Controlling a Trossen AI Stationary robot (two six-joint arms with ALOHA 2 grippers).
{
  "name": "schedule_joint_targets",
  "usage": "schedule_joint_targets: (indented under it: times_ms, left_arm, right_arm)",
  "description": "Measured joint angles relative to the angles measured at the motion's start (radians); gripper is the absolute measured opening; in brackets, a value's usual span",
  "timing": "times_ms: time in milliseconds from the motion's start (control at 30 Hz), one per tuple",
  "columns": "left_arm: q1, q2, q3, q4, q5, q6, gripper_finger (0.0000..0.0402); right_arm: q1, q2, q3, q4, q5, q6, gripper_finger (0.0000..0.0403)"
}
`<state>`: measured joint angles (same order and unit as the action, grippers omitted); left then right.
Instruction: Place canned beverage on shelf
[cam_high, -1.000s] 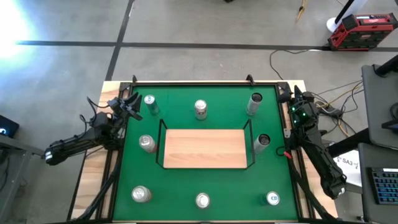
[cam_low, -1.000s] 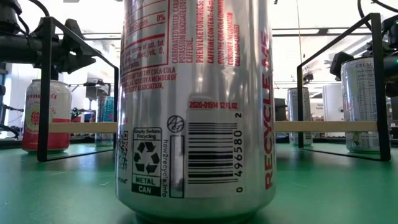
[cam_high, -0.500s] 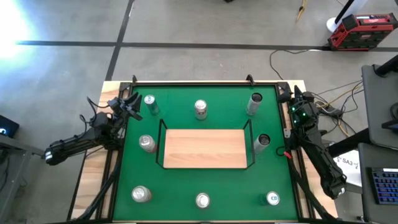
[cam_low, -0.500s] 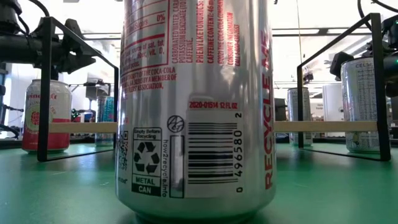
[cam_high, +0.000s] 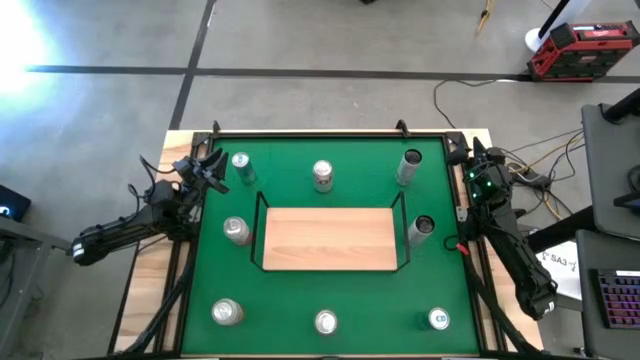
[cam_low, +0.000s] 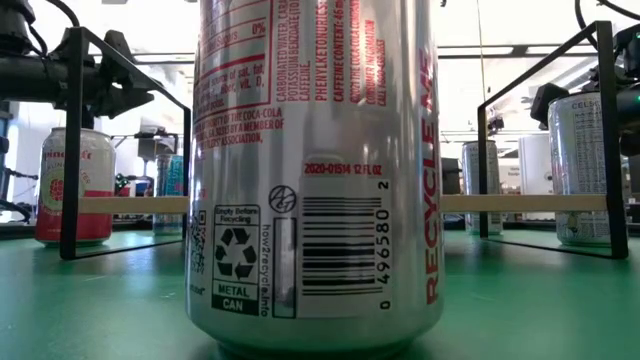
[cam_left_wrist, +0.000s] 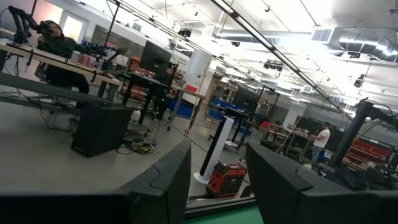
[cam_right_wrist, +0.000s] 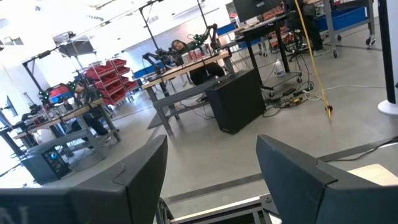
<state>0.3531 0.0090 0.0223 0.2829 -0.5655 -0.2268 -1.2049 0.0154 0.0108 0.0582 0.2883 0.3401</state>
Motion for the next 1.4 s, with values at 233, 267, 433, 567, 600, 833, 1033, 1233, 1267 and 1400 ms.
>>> schedule_joint_targets:
  times_ms: [233,267,433,567,600,833,1033,1233,1267,1400]
  left_arm:
    - [0.0,0.0,0.0,0.0,0.0,0.0,0.0137]
    - [0.0,0.0,0.0,0.0,0.0,0.0,0.0137]
    - [0.0,0.0,0.0,0.0,0.0,0.0,0.0137]
    - [0.0,0.0,0.0,0.0,0.0,0.0,0.0137]
    - [0.0,0.0,0.0,0.0,0.0,0.0,0.0137]
    - [0.0,0.0,0.0,0.0,0.0,0.0,0.0137]
    - [0.0,0.0,0.0,0.0,0.0,0.0,0.0137]
    - [0.0,0.0,0.0,0.0,0.0,0.0,0.0137]
    - [0.0,0.0,0.0,0.0,0.0,0.0,0.0137]
    - [0.0,0.0,0.0,0.0,0.0,0.0,0.0137]
  right_arm:
    - [0.0,0.0,0.0,-0.002,-0.026,0.241,0.0238]
    - [0.0,0.0,0.0,-0.004,-0.049,0.279,0.0238]
    - [0.001,0.001,0.0,-0.038,-0.276,0.311,0.0238]
    - [0.002,0.009,0.0,-0.037,-0.357,0.349,0.0238]
    - [0.002,0.013,0.0,-0.035,-0.371,0.354,0.0238]
    - [0.002,0.117,0.064,-0.139,-0.463,0.332,0.0238]
    - [0.003,0.309,0.243,-0.312,-0.526,0.288,0.0238]
    - [0.003,0.499,0.485,-0.609,-0.58,0.288,0.0238]
    - [0.003,0.523,0.523,-0.654,-0.58,0.288,0.0238]
    - [0.003,0.612,0.674,-0.856,-0.579,0.288,0.0238]
